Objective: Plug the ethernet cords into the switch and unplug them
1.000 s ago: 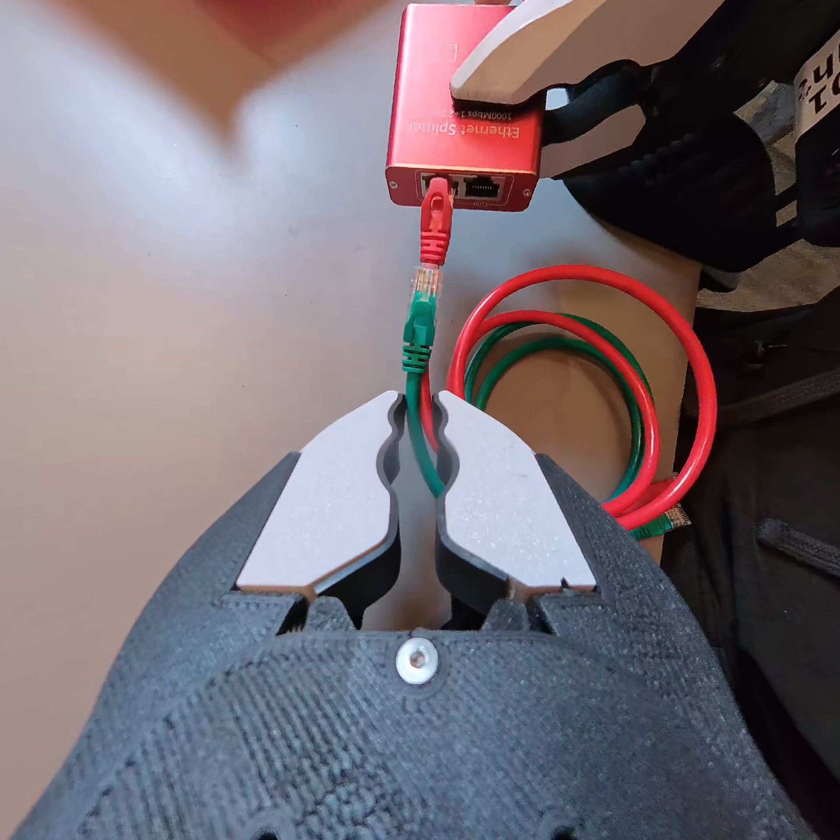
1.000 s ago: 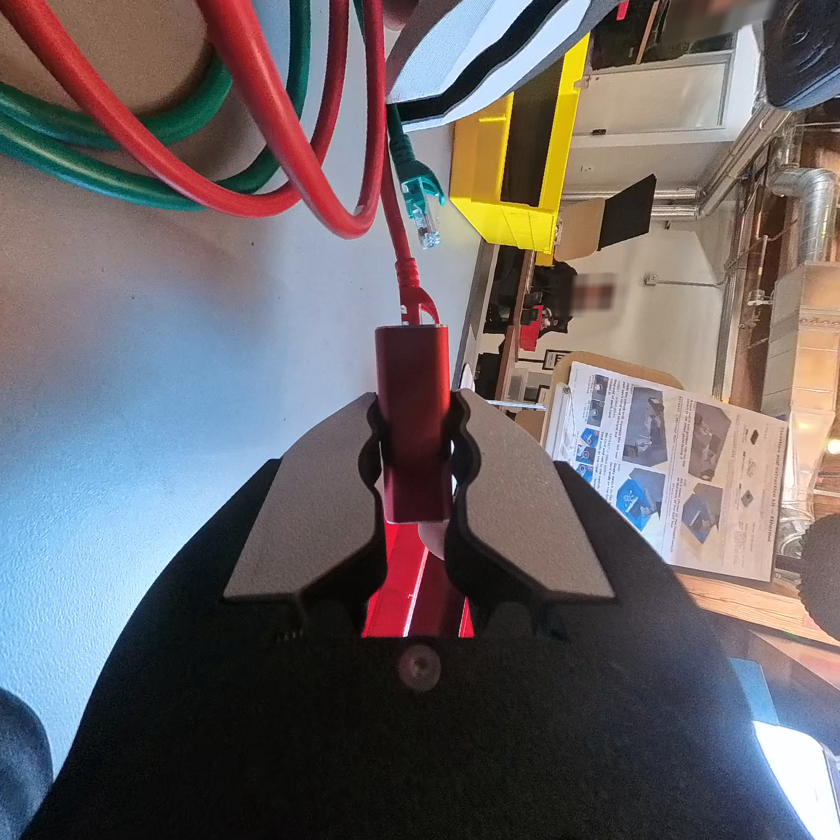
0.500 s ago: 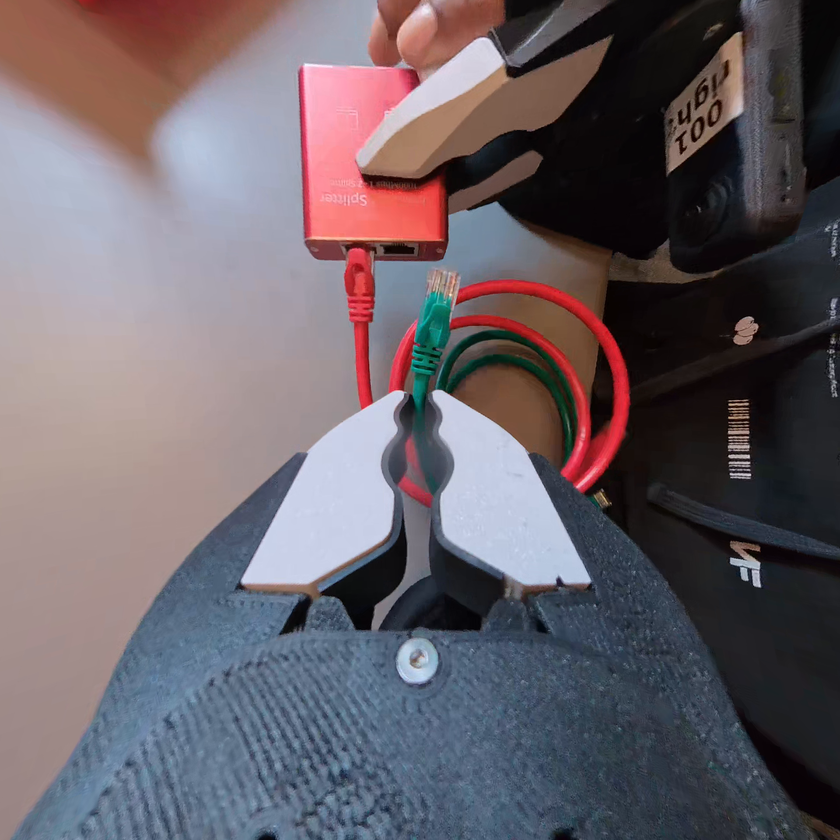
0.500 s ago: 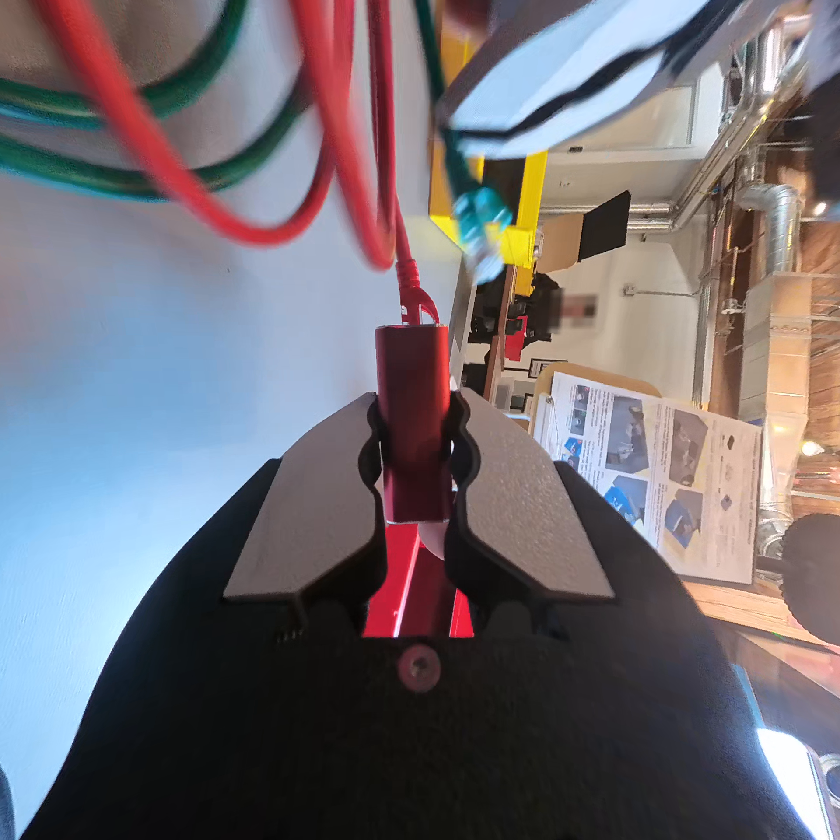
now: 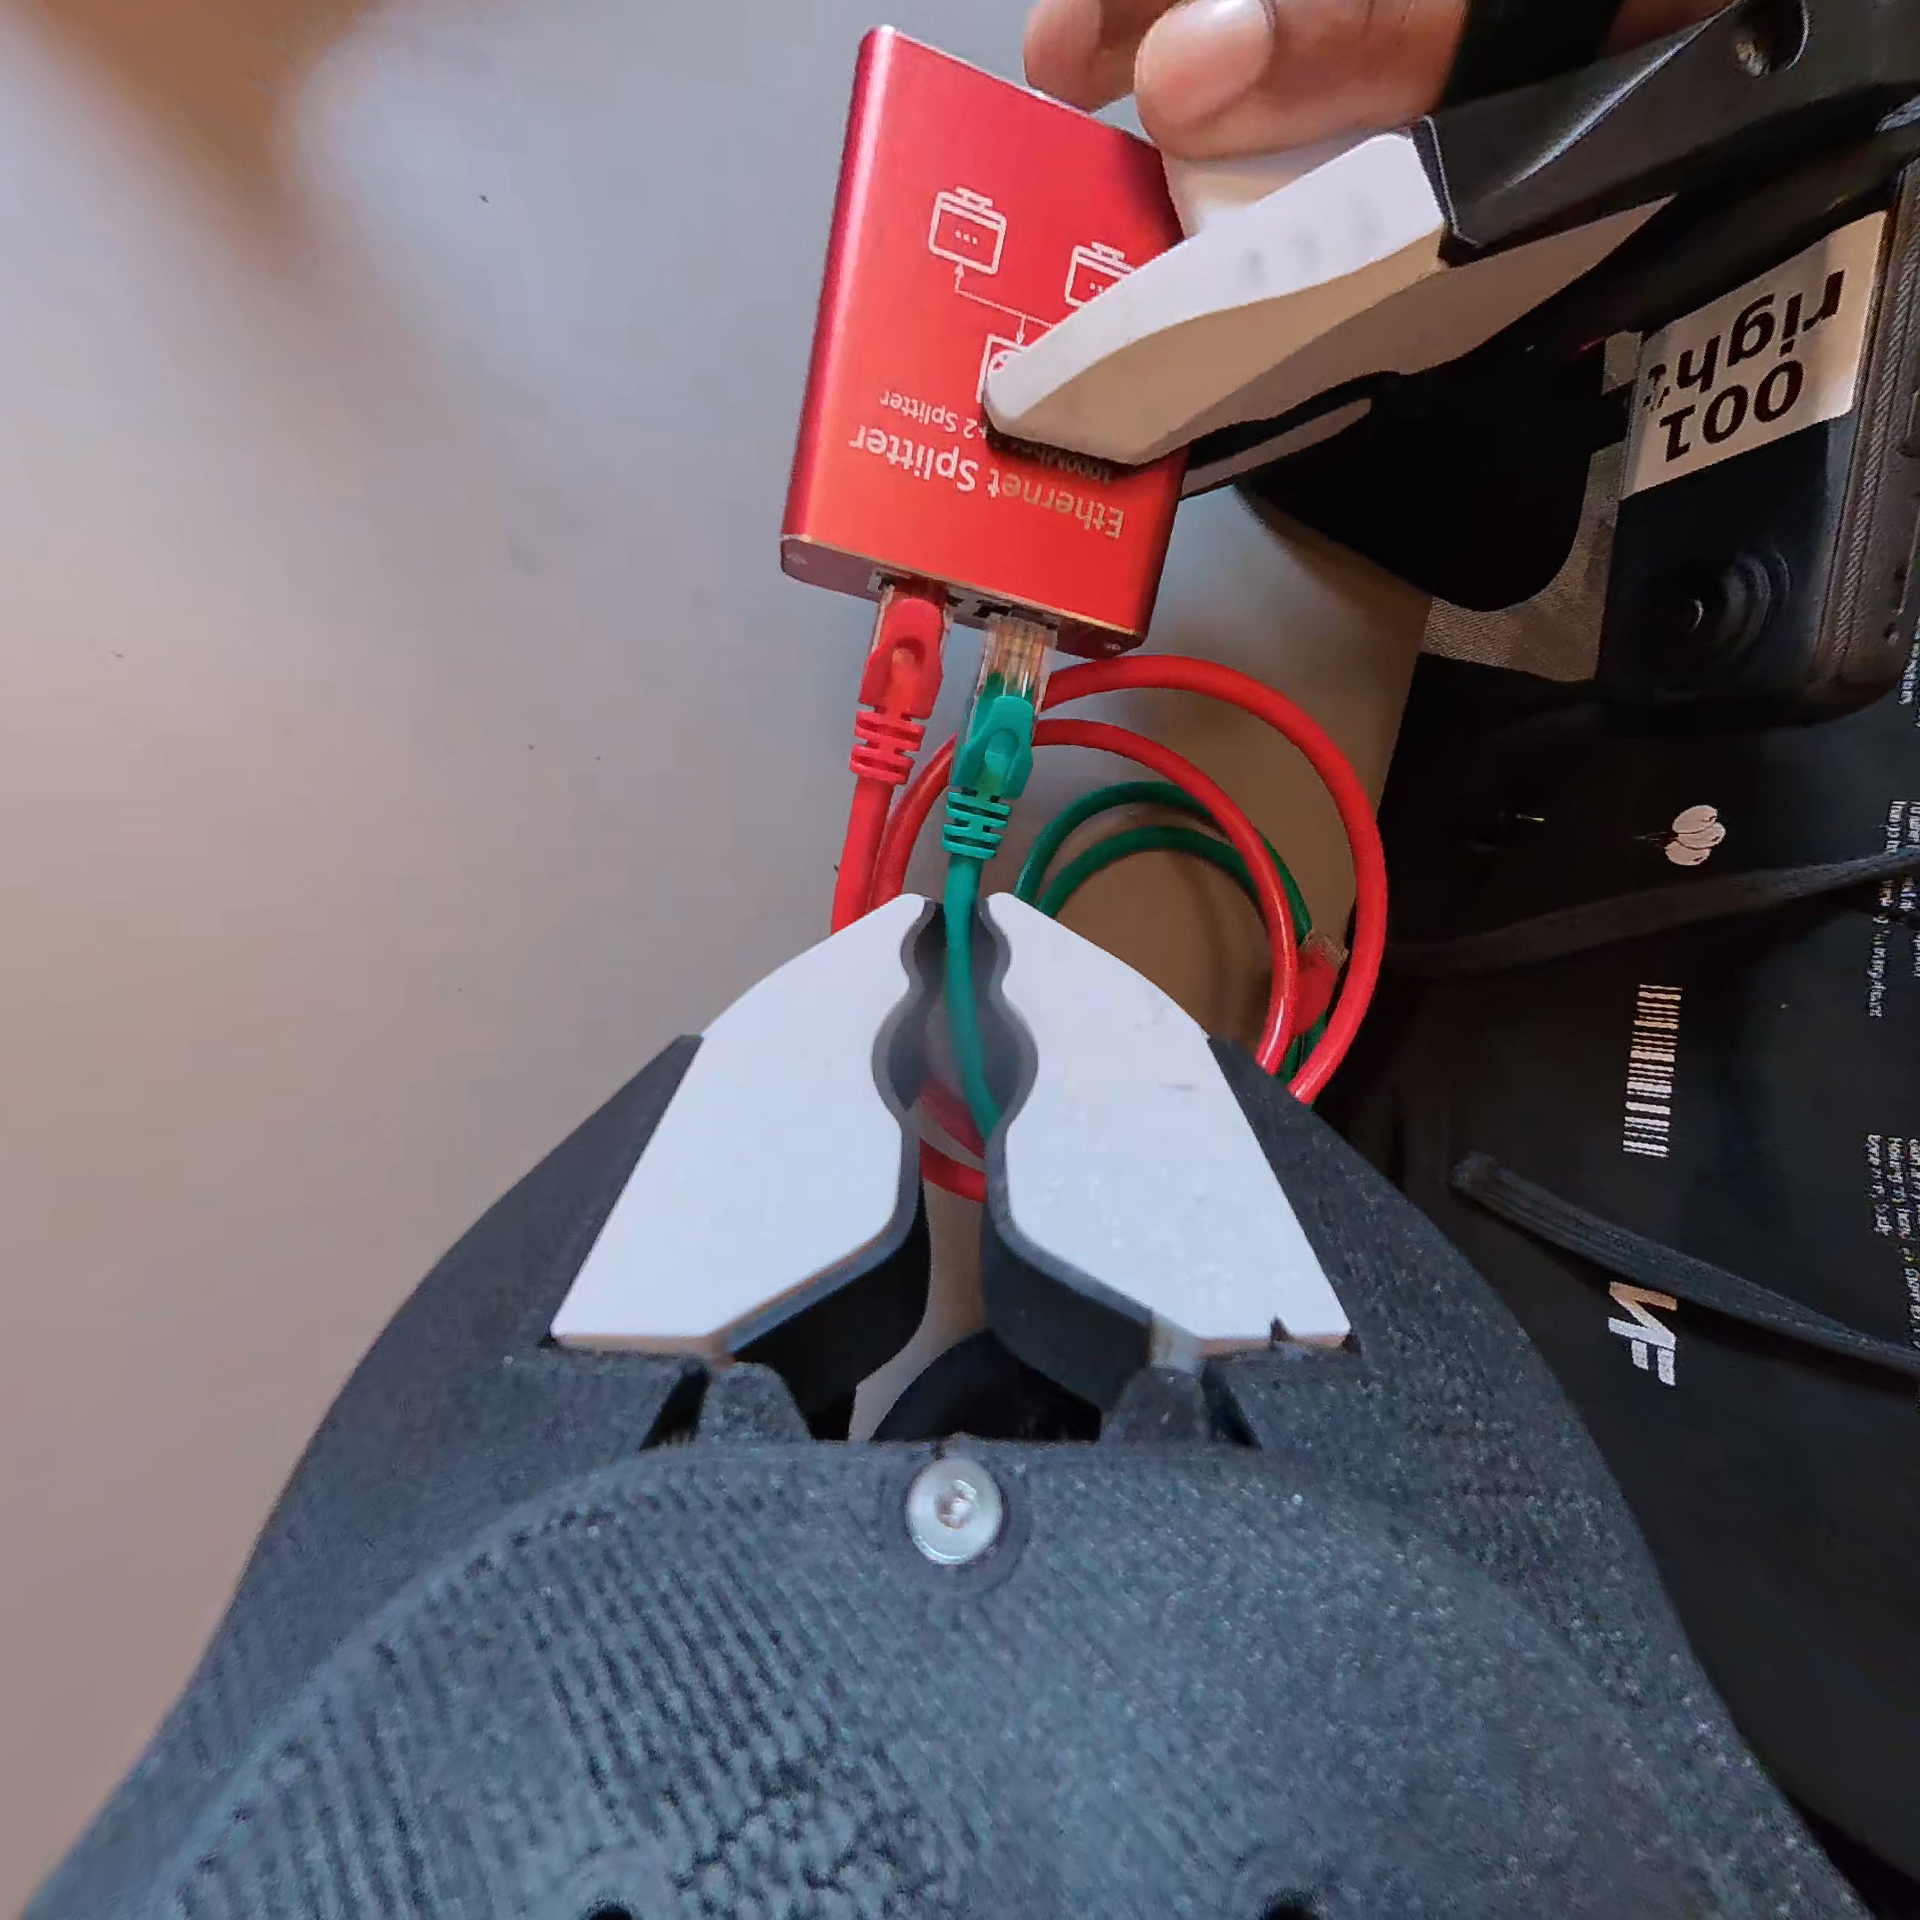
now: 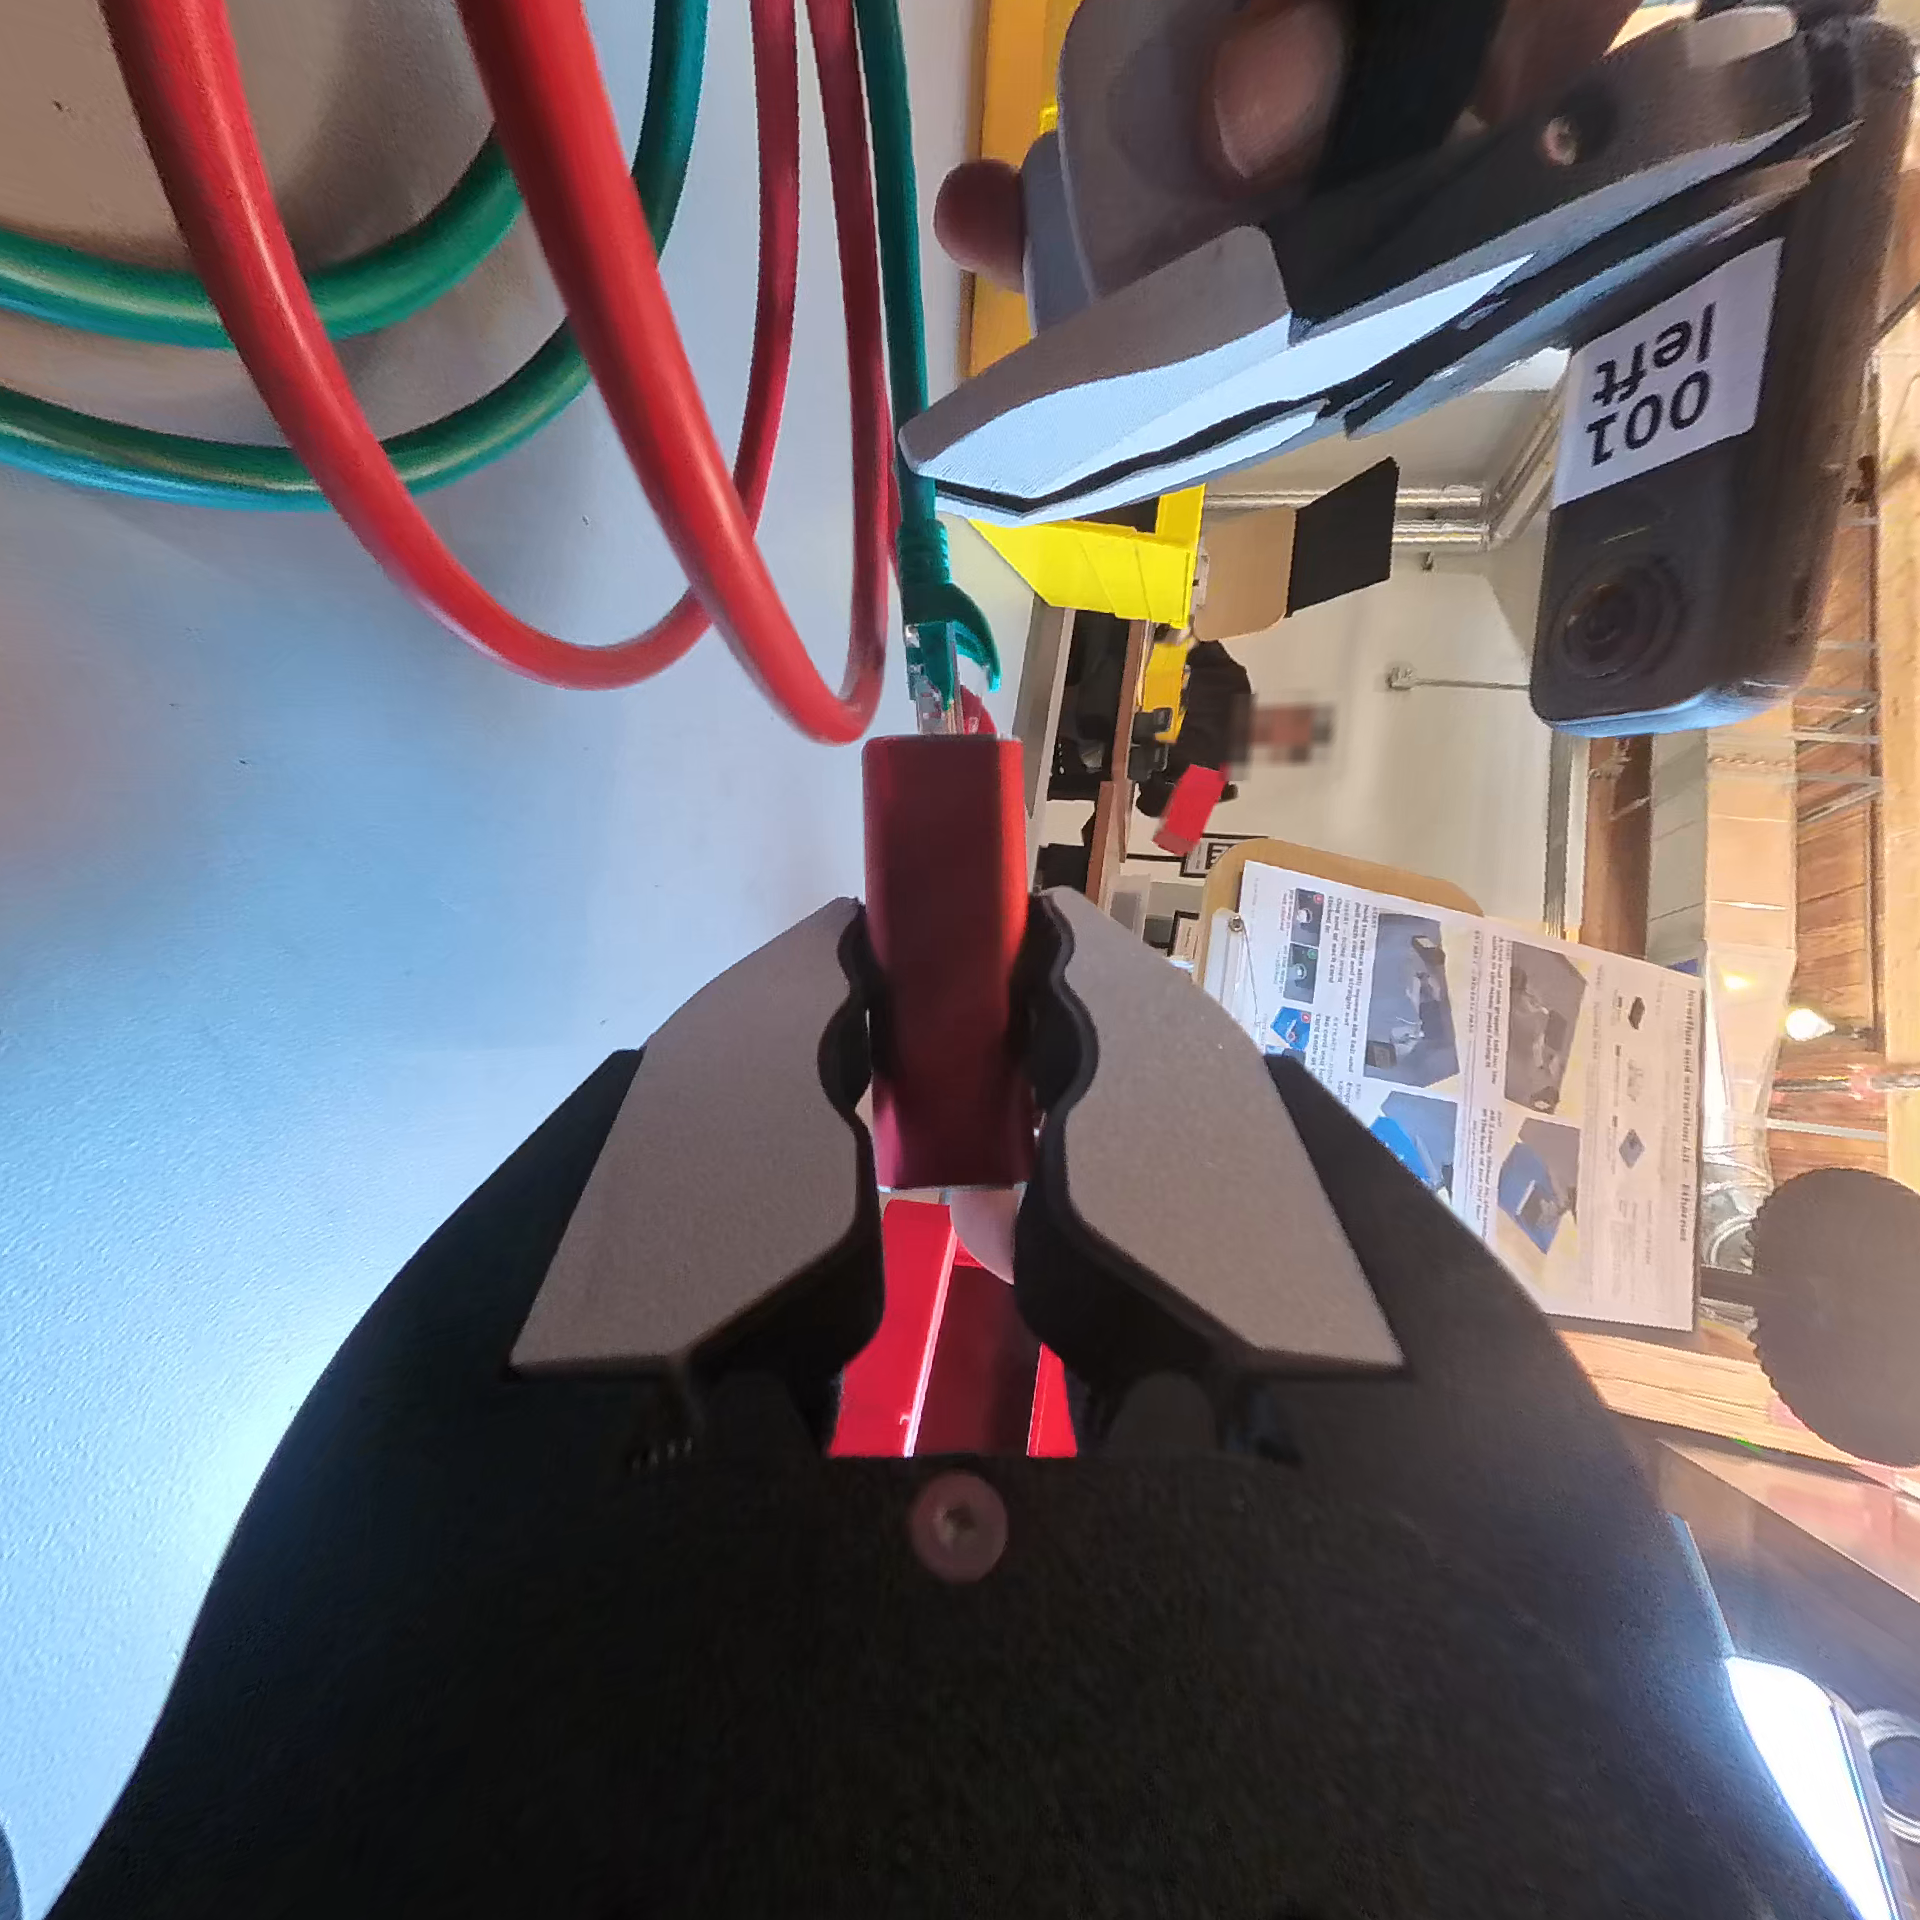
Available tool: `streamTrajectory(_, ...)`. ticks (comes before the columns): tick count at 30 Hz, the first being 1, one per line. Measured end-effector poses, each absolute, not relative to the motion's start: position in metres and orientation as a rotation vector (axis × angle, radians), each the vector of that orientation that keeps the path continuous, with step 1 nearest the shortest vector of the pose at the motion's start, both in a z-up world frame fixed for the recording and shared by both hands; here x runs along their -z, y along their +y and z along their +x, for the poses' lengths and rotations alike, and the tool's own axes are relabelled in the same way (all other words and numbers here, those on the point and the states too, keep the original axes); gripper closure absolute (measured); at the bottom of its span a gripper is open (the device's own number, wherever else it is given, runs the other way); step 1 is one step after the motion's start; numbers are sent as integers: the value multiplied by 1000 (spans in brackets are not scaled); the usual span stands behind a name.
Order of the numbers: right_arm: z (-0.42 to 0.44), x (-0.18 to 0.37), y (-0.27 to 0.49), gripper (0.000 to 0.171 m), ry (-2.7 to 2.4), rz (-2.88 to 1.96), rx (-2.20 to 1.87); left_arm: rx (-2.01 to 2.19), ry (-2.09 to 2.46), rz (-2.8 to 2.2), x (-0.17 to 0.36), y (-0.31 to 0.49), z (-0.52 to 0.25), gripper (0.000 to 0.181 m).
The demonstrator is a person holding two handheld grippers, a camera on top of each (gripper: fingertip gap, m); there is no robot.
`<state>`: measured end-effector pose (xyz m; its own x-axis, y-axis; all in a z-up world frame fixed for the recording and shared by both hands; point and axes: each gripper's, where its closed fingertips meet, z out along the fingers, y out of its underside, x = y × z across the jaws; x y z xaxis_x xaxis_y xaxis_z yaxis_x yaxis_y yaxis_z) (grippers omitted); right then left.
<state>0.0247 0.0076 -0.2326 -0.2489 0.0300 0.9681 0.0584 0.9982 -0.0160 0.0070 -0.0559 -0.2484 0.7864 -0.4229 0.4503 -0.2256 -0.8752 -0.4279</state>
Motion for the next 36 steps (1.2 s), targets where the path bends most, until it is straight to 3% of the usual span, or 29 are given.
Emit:
streamTrajectory(21, 25, 221, -6, 146, -1864, 69, 9, 833, 549, -2384, 229, -54, 25, 176)
streamTrajectory(24, 22, 217, -6, 145, -1860, 46, 20, 710, 626, -2350, 218, -55, 21, 174)
streamTrajectory(29, 19, 225, 7, 145, -1924, -31, 72, 407, 628, -2220, 191, -46, 4, 141)
streamTrajectory(36, 10, 209, 3, 144, -2087, -210, 44, 90, 732, -2098, 201, -22, 30, 146)
